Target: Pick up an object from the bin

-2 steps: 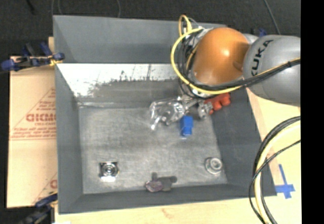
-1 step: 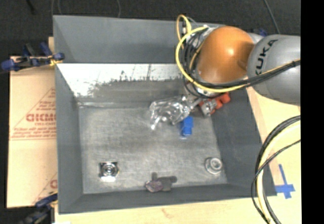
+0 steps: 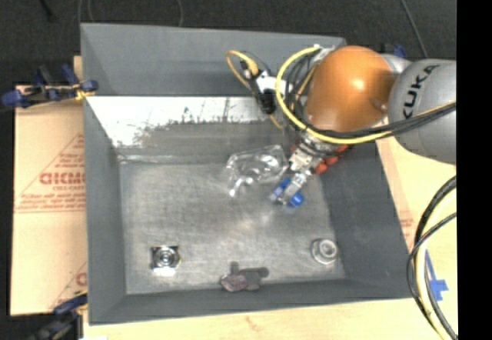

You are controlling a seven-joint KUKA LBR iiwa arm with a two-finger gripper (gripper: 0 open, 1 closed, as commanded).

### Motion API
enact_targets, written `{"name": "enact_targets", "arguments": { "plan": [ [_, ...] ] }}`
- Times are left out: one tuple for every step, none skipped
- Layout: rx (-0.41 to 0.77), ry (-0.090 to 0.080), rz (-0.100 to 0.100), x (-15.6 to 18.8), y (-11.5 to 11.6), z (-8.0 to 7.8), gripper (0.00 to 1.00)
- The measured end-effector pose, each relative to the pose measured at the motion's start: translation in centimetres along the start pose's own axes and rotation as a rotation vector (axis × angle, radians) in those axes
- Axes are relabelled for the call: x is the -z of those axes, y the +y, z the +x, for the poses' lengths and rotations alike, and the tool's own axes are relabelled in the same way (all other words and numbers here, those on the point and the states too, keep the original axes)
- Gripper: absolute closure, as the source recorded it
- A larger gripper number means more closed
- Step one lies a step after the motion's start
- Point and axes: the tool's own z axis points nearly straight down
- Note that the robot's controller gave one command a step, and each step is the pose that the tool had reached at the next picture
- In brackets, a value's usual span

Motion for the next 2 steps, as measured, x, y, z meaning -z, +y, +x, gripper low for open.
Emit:
{"name": "enact_targets", "arguments": {
  "plan": [
    [-0.004,0.01,0.005,0.2,0.1,0.4,1.0],
    [0.145,0.015,0.002,17.3,1.3,0.6,1.0]
  ]
}}
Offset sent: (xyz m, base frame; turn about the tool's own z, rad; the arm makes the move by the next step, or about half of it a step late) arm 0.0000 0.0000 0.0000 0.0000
